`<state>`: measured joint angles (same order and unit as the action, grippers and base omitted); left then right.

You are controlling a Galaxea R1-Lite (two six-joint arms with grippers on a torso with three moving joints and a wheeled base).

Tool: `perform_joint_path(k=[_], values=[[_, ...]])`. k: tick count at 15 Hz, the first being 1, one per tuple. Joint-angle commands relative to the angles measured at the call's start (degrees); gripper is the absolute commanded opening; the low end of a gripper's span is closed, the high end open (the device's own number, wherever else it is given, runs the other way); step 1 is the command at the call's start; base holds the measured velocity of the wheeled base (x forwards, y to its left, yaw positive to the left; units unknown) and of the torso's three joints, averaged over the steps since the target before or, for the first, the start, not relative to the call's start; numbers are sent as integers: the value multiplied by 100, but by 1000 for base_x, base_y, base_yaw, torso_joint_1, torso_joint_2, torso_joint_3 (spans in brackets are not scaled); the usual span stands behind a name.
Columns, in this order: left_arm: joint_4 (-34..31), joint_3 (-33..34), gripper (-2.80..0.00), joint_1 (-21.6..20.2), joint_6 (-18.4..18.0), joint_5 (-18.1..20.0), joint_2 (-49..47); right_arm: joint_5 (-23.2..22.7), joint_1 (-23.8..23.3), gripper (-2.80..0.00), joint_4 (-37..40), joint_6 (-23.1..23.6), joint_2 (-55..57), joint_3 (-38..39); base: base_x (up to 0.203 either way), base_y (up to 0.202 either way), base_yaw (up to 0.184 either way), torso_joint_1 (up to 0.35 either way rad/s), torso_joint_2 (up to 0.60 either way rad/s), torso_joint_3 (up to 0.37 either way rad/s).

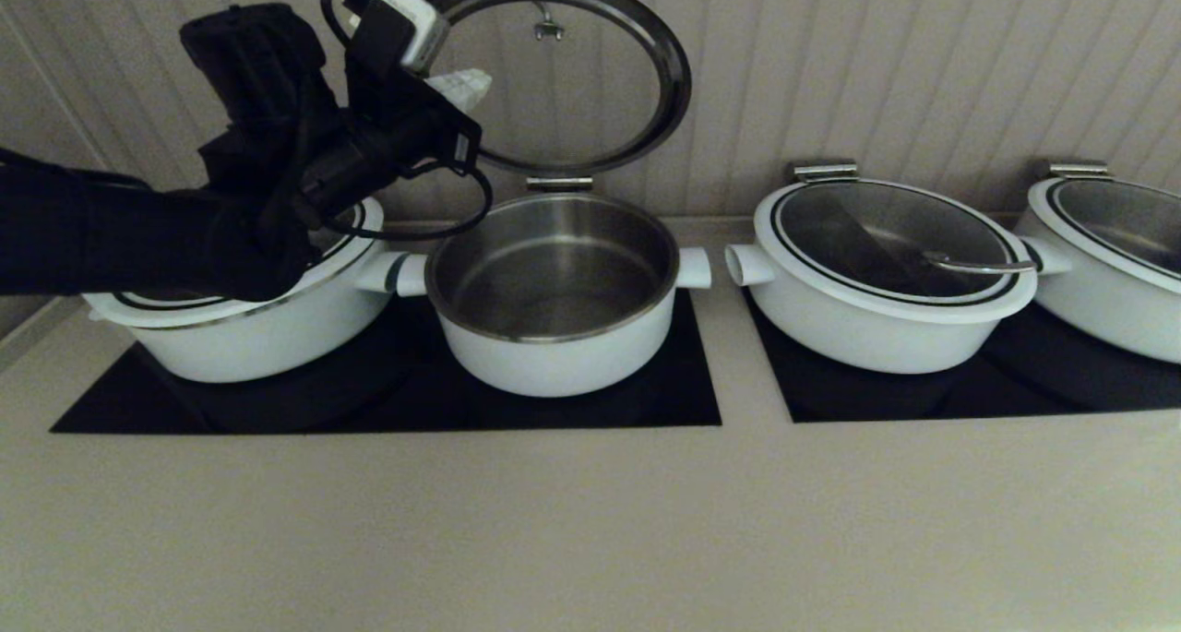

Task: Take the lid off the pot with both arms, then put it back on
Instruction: Close the pot lid

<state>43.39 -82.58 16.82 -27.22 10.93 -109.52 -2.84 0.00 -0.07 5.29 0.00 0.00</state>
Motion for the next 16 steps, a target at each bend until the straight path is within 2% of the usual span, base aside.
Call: perform_joint_path(k=[1, 3, 6, 11, 13, 16], values=[[-357, -62, -280, -113, -20, 5, 300, -6, 0, -280, -1, 7, 9, 0, 0, 0, 0, 0, 0, 0], [-593, -318, -280, -209, -24, 43, 306, -6, 0, -280, -1, 7, 9, 0, 0, 0, 0, 0, 0, 0], [-986, -1034, -280, -376, -28, 320, 173, -6, 0, -280, -1, 7, 9, 0, 0, 0, 0, 0, 0, 0], [-1995, -2870, -280, -579, -59, 401, -353, -6, 0, -280, -1, 7, 9, 0, 0, 0, 0, 0, 0, 0], [-2317, -2974, -280, -743, -159, 625, -516, -6, 0, -280, -1, 7, 9, 0, 0, 0, 0, 0, 0, 0], [-2316, -2957, -280, -897, -231, 664, -638, -6, 0, -280, -1, 7, 9, 0, 0, 0, 0, 0, 0, 0]])
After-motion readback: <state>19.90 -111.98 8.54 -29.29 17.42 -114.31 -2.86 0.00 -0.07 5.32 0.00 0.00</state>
